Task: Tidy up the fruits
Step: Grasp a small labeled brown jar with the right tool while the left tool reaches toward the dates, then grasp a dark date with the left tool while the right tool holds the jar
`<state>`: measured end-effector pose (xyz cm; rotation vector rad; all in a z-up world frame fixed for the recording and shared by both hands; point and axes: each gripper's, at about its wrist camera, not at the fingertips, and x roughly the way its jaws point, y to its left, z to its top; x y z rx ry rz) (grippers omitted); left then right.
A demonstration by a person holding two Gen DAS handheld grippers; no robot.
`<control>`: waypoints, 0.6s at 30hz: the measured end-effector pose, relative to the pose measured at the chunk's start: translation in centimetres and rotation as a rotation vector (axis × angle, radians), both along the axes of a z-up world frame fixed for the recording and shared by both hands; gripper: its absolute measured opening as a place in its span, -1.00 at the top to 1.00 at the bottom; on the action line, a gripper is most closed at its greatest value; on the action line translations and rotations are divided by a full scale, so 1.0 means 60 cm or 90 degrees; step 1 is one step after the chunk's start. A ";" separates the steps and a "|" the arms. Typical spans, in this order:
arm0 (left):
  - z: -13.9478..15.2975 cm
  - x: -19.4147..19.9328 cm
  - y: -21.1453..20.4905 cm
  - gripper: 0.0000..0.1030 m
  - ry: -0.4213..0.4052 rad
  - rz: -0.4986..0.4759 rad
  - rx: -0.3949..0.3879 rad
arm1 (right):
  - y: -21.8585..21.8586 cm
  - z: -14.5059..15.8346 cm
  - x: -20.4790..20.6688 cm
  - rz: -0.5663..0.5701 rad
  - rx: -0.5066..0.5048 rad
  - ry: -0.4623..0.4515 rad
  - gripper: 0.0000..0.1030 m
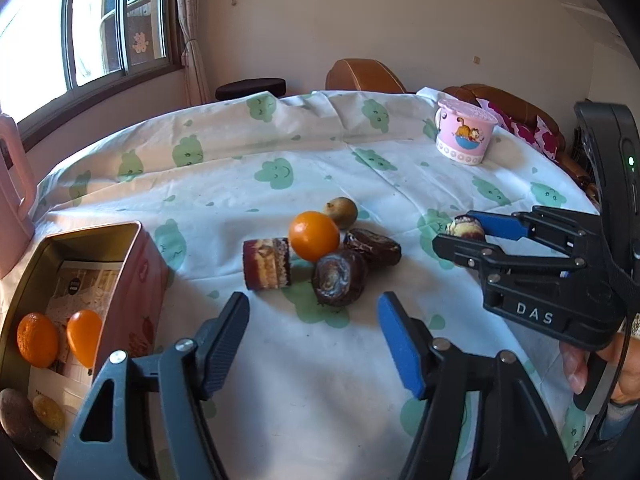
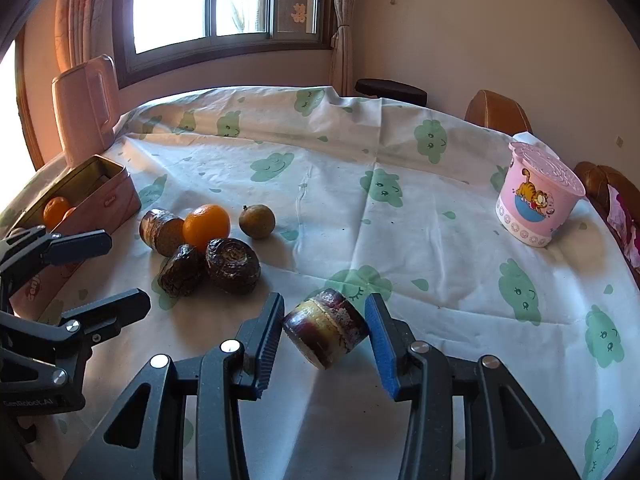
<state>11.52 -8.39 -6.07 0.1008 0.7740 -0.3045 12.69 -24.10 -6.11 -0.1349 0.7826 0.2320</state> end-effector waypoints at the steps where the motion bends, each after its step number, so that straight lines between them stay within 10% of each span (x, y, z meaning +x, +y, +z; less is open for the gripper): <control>1: -0.002 0.005 -0.006 -0.21 0.007 -0.005 0.000 | -0.005 0.000 0.001 -0.007 0.010 0.003 0.14; 18: -0.017 0.040 -0.026 0.31 0.054 -0.022 -0.026 | -0.007 0.001 0.000 -0.007 0.016 0.004 0.14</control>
